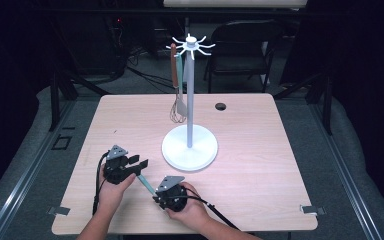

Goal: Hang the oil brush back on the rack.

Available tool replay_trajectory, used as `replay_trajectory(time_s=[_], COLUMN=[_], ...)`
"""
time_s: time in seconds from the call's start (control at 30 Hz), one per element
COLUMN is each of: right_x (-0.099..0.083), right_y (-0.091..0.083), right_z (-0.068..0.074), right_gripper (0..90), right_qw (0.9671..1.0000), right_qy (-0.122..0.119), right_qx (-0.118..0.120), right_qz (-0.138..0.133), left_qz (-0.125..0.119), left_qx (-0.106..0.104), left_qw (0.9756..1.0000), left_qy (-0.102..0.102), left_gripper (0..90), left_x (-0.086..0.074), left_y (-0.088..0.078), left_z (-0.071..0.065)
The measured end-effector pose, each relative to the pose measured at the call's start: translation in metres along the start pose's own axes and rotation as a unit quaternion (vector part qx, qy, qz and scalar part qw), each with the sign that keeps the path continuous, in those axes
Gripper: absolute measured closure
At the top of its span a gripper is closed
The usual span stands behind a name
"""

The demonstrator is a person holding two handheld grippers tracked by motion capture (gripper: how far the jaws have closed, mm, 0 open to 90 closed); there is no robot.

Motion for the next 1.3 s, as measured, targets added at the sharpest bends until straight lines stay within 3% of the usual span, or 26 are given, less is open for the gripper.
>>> replay_trajectory(time_s=[0.2, 0.33, 0.67, 0.83, 1.07, 1.3], right_x=[-0.001, -0.006, -0.045, -0.063, -0.079, -0.081], right_y=[-0.001, -0.009, -0.055, -0.077, -0.095, -0.096], right_z=[0.000, -0.007, -0.042, -0.052, -0.053, -0.052], right_gripper=[80.7, 82.6, 82.9, 83.0, 82.9, 82.3], right_qw=[0.9999, 0.9999, 0.9984, 0.9978, 0.9973, 0.9972], right_qy=[0.013, 0.014, 0.043, 0.050, 0.055, 0.053], right_qx=[-0.003, -0.008, -0.034, -0.042, -0.046, -0.051], right_qz=[-0.005, 0.002, 0.010, 0.014, 0.017, 0.012], left_qz=[0.001, -0.001, 0.002, 0.007, 0.009, 0.011], left_qx=[0.000, 0.000, 0.000, -0.003, -0.008, -0.019], left_qw=[1.0000, 1.0000, 1.0000, 0.9999, 0.9999, 0.9997], left_qy=[0.001, 0.000, 0.004, 0.009, 0.009, 0.004], left_gripper=[53.9, 53.9, 53.9, 53.9, 53.9, 53.9], left_x=[0.000, 0.000, -0.001, -0.002, -0.003, -0.006], left_y=[0.000, 0.000, 0.001, 0.004, 0.006, 0.010], left_z=[0.000, 0.000, -0.003, -0.007, -0.010, -0.016])
Point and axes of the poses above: each handheld gripper's, and its own axes: y roughly forward along the jaws, x roughly out of its top, z roughly to its left, the point moved 3 cm from there along y, roughly forward along the jaws, and after that the axes turned 8 degrees about -y, right-handed, at the moved point
